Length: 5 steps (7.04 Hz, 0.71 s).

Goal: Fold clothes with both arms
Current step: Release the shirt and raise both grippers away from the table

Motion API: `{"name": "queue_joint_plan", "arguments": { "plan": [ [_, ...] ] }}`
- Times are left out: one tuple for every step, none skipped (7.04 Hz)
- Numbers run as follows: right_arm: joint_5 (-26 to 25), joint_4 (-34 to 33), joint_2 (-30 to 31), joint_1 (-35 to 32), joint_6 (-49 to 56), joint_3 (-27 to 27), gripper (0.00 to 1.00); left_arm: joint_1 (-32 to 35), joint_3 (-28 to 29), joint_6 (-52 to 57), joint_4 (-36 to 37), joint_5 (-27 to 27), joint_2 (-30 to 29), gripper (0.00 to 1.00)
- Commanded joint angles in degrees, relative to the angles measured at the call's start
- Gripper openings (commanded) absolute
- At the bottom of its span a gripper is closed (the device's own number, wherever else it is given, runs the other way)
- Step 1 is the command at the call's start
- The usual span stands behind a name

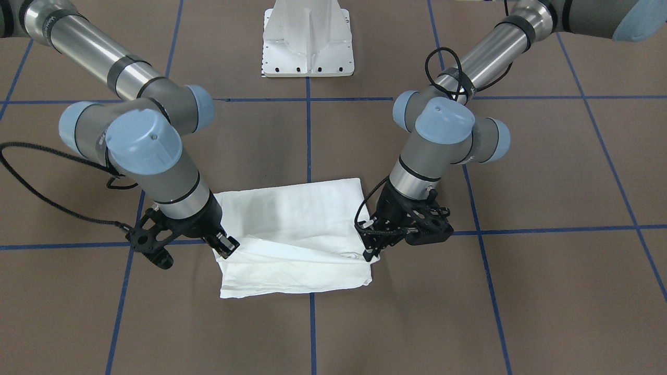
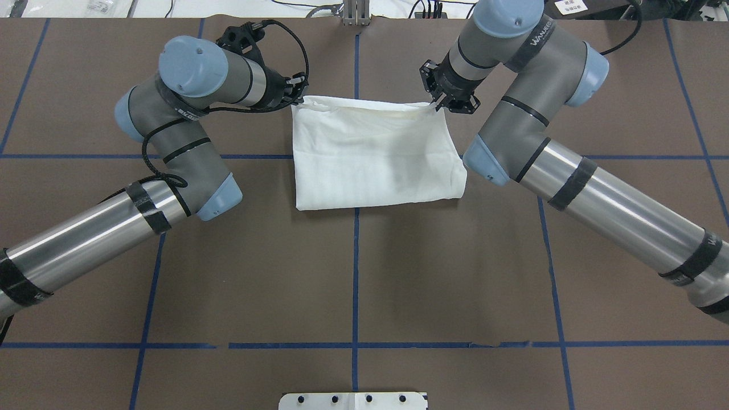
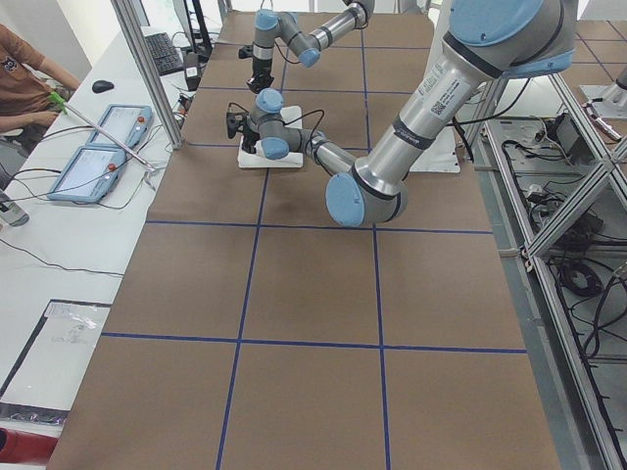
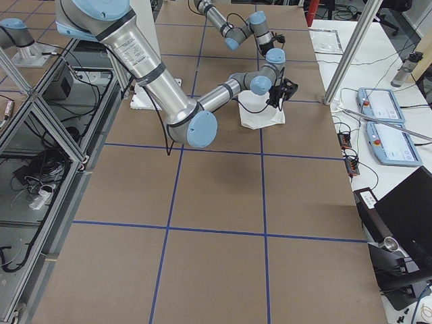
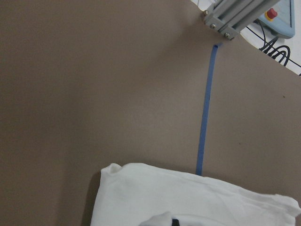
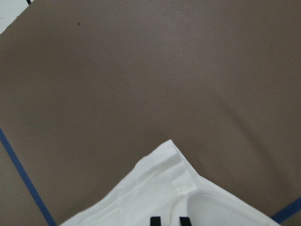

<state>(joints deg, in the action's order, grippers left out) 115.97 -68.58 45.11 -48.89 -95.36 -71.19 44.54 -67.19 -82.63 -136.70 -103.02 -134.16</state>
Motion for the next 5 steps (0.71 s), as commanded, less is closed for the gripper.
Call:
{"name": "queue_joint_plan", "arguments": {
  "plan": [
    [1.1,3.7,-1.7,-3.6,7.5,5.4,1.0,2.3,4.9,2.4,-4.0,0.1,-1.2,0.71],
    [2.7,3.6,-1.4,-5.8,12.5,5.6,1.0,3.7,4.9,2.5,-4.0,-0.2,-1.2,0.71],
    [5.5,3.5,0.5,-8.7,17.0,5.7,1.0,5.1,4.8,5.3,-4.0,-1.3,-1.0,0.71],
    [5.8,3.5,3.3,-10.9,25.1,5.7,1.0,7.0,4.0,10.9,-3.9,-6.3,1.4,0.71],
    [6.5,3.5,6.8,-13.1,34.4,5.5,1.0,9.2,0.2,17.3,-3.5,-11.1,6.0,0.71]
  ]
}}
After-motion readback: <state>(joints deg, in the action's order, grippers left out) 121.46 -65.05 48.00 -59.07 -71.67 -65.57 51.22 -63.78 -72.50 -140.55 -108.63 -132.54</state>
